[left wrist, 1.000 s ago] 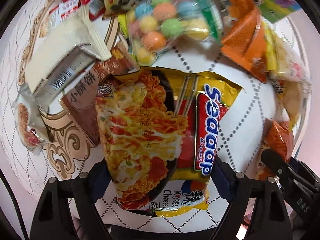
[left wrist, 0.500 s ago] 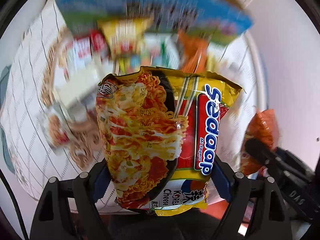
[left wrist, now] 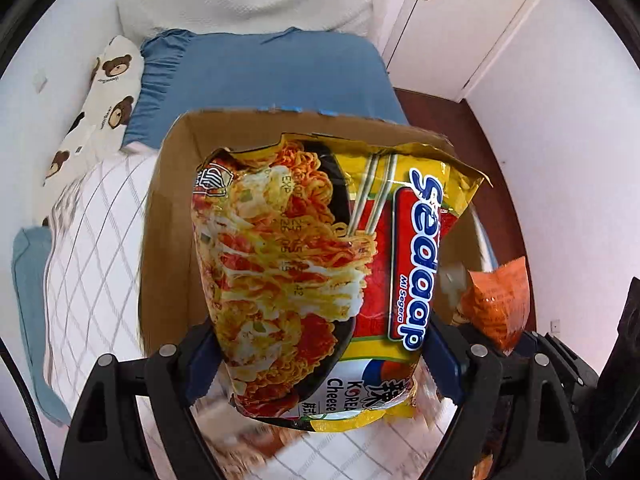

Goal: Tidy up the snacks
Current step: 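Carry both packets into the cardboard box and open both tools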

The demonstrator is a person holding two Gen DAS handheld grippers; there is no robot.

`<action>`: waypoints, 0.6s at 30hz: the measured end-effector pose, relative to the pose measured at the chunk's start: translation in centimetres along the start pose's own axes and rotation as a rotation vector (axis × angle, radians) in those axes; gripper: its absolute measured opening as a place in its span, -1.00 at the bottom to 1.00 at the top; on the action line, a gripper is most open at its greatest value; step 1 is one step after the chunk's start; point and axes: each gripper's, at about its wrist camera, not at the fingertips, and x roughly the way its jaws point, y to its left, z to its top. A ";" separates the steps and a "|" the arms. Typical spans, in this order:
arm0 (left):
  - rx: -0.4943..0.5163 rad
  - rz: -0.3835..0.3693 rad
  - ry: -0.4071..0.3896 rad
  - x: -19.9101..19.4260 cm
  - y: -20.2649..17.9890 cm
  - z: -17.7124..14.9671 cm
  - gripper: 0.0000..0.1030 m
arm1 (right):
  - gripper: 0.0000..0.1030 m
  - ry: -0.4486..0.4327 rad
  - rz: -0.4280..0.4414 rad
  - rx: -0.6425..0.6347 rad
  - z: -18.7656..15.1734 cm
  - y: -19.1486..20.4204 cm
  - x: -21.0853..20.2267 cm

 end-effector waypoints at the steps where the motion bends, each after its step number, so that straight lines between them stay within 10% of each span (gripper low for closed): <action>1: -0.011 0.003 0.019 1.1 0.6 0.8 0.67 | -0.02 0.009 -0.014 0.006 1.5 -0.1 1.6; 18: -0.094 -0.028 0.333 13.1 0.4 8.4 0.67 | 0.06 0.174 -0.061 -0.005 9.1 -0.9 15.9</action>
